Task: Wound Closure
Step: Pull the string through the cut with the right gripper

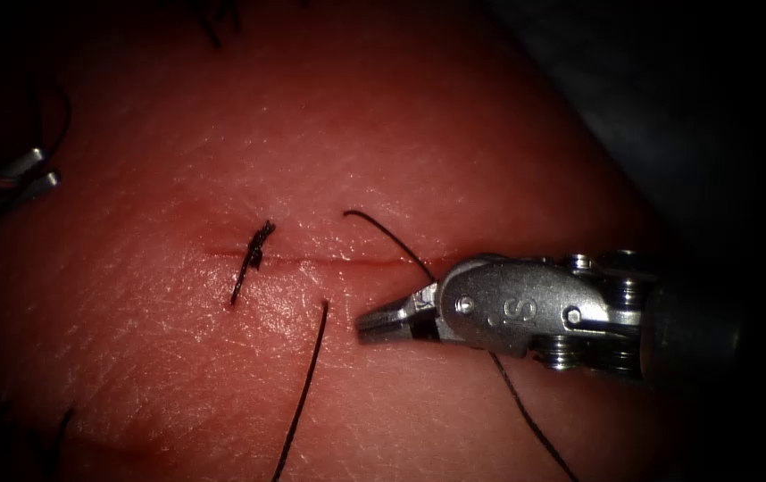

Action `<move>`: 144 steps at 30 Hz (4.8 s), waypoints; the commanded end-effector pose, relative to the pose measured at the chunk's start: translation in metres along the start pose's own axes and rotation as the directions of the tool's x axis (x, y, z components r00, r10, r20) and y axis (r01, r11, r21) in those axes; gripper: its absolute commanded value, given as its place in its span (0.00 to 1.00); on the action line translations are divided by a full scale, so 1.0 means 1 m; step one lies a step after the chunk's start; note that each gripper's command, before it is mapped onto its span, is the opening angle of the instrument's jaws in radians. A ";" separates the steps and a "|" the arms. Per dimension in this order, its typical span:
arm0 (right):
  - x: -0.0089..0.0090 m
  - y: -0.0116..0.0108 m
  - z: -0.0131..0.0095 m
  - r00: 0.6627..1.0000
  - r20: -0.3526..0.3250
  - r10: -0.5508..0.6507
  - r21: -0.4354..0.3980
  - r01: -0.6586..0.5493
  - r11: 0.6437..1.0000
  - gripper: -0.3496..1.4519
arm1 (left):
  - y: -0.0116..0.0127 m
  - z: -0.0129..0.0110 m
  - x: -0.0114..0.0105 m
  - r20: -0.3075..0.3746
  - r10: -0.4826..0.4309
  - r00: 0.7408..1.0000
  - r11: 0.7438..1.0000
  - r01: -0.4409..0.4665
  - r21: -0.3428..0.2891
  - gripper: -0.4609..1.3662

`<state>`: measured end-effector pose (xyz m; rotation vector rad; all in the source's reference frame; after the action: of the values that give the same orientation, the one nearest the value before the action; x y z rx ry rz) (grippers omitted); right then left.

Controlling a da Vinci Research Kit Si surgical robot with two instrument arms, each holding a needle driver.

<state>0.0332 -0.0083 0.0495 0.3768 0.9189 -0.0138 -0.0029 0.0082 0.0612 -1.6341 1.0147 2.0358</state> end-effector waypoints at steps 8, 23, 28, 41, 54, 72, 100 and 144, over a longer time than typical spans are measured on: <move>0.0001 0.0007 -0.0006 1.000 0.002 0.007 0.003 -0.007 1.000 0.69 | -0.0005 0.0000 0.0004 0.000 0.002 1.000 1.000 -0.002 -0.008 0.06; 0.0007 0.0019 -0.0007 0.996 -0.064 0.060 -0.034 -0.062 0.997 0.72 | -0.0007 0.0000 0.0004 -0.004 0.006 1.000 1.000 -0.006 -0.004 0.06; 0.0007 0.0019 -0.0005 0.990 -0.124 0.064 -0.049 -0.071 0.996 0.70 | -0.0006 0.0000 0.0004 -0.004 0.006 1.000 1.000 -0.006 -0.003 0.06; 0.0018 0.0016 0.0028 0.982 -0.177 0.063 -0.081 -0.078 0.994 0.66 | -0.0004 -0.0003 0.0003 -0.007 0.015 1.000 1.000 -0.015 -0.003 0.06; 0.0022 0.0001 0.0025 0.980 -0.196 0.045 -0.060 -0.057 0.997 0.00 | -0.0005 -0.0004 0.0001 -0.006 0.013 1.000 1.000 -0.013 -0.004 0.06; 0.0085 -0.0121 0.0048 0.988 -0.133 -0.073 0.060 0.082 0.995 0.00 | 0.0003 0.0019 -0.0002 -0.012 0.003 1.000 0.999 -0.004 -0.032 0.06; 0.0221 -0.0294 0.0161 0.978 -0.156 -0.137 0.208 0.169 0.964 0.00 | 0.0001 0.0021 -0.0006 -0.017 -0.001 1.000 0.999 0.001 -0.037 0.06; 0.0116 -0.0067 0.0021 0.965 -0.258 -0.041 0.021 0.048 0.999 0.81 | 0.0010 0.0012 -0.0009 -0.024 0.001 1.000 0.999 -0.002 -0.037 0.06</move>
<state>0.0405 -0.0129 0.0399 0.3856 1.1831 -0.0129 -0.0041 0.0085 0.0625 -1.6793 0.9947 2.0489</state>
